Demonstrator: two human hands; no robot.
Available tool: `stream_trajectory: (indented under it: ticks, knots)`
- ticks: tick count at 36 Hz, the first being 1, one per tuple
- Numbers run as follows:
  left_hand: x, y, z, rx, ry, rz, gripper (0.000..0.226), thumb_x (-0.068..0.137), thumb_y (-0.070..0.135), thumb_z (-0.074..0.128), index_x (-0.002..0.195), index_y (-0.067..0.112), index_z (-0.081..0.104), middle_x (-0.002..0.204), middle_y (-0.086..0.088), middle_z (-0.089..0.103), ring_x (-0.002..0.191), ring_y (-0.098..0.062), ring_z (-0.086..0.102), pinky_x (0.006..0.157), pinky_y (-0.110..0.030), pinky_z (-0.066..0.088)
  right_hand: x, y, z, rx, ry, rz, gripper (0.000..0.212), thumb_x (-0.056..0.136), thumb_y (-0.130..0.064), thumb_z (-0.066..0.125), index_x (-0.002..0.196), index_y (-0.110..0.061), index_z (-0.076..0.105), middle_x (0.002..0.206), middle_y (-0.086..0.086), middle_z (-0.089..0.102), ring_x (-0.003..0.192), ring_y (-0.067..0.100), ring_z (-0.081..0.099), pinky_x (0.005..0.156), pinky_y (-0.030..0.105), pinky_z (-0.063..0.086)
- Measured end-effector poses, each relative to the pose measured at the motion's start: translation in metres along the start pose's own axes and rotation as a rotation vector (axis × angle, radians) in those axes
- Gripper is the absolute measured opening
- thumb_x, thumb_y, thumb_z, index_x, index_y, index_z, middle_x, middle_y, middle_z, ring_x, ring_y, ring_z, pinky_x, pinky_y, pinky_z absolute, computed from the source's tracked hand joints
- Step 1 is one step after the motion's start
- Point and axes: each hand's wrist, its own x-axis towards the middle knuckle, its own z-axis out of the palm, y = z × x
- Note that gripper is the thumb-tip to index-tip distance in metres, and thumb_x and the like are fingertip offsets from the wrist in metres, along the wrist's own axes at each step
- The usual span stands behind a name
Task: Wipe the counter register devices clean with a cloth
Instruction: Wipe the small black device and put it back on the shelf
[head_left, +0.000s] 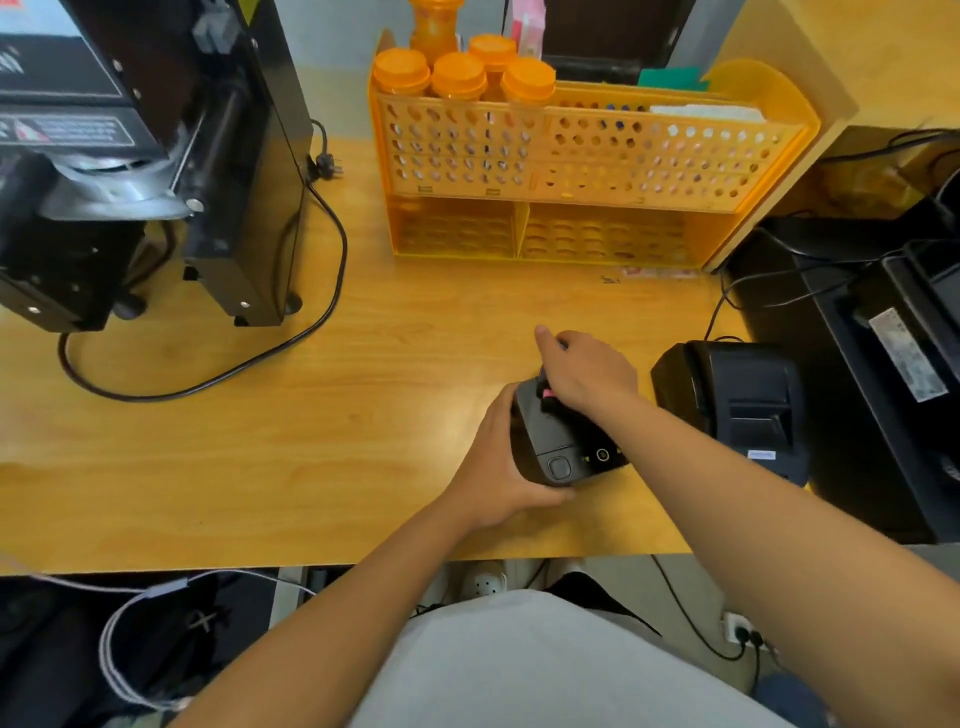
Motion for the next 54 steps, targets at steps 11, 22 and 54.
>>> stream_trajectory:
  ticks: [11,22,54]
  knots:
    - [-0.003,-0.002,-0.002,0.019,-0.019,-0.037,0.117,0.053,0.045,0.098,0.131,0.075,0.018,0.136,0.04,0.038,0.13,0.009,0.042,0.101,-0.017,0.038,-0.024,0.055,-0.008,0.832,-0.325,0.005,0.048,0.105,-0.053,0.041,0.149,-0.033,0.045,0.136,-0.002,0.06,0.112,0.016,0.063,0.088,0.032,0.052]
    - [-0.002,-0.004,0.002,0.001,-0.014,0.017,0.113,0.056,0.035,0.098,0.142,0.054,0.028,0.143,0.016,0.044,0.134,-0.011,0.048,0.111,-0.037,0.045,-0.082,0.086,0.011,0.645,-0.212,-0.194,0.05,0.111,-0.034,0.035,0.158,-0.026,0.021,0.147,-0.016,0.044,0.13,0.002,0.049,0.102,0.014,0.042]
    - [-0.012,-0.006,0.003,-0.058,-0.04,-0.032,0.107,0.068,0.051,0.087,0.128,0.089,0.006,0.136,0.064,0.02,0.134,0.03,0.027,0.102,0.002,0.029,-0.109,0.054,0.02,-0.371,-0.083,-0.724,0.081,0.1,-0.073,0.01,0.163,-0.025,-0.008,0.17,-0.01,-0.016,0.153,0.008,-0.025,0.126,0.05,-0.006]
